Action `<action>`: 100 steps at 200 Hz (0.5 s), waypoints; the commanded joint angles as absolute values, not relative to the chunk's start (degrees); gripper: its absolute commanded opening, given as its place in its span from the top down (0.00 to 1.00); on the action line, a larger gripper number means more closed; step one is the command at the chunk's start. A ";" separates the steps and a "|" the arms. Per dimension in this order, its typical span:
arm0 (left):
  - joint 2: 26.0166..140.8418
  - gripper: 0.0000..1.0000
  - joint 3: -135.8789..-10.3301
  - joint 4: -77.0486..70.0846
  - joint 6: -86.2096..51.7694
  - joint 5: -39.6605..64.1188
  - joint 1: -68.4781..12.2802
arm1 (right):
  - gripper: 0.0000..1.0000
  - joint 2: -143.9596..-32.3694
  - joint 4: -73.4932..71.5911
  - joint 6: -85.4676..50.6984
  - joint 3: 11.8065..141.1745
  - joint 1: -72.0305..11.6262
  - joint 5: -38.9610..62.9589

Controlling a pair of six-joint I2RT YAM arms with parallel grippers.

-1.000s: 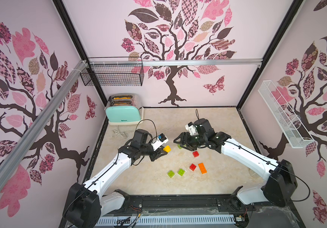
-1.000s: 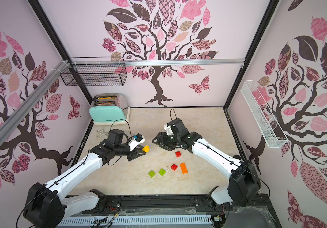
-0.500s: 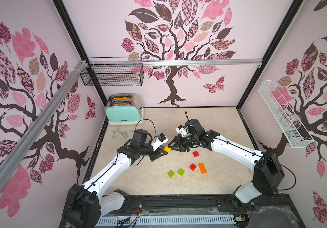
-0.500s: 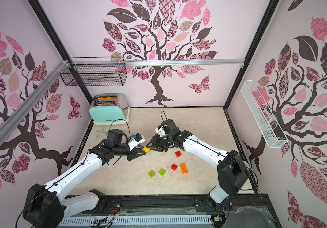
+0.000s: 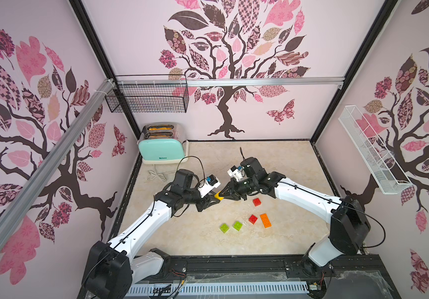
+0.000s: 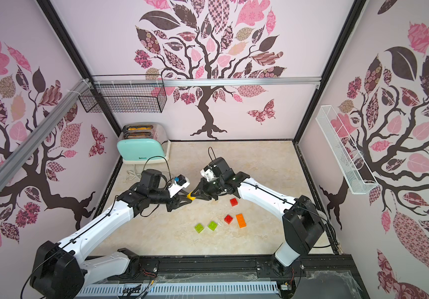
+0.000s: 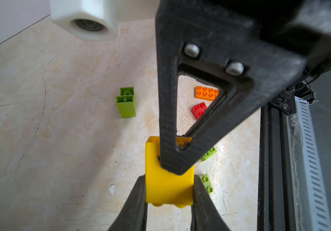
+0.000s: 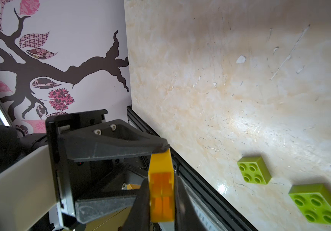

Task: Assemble a giraffe with lego
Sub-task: Pick up the lego brick from the center of the board, then assemble the lego brick with the lego brick.

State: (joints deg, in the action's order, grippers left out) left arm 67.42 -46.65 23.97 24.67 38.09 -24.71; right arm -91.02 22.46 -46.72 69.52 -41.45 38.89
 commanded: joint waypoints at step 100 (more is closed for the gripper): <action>65.56 0.05 -44.46 22.19 26.21 37.39 -22.79 | 1.00 -91.17 49.52 -19.08 86.57 -38.44 22.48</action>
State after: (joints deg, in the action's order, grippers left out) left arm 66.65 -45.15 22.50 25.36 37.12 -23.18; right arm -91.55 39.64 -31.48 80.84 -39.55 30.96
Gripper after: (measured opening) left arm 0.929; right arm 0.176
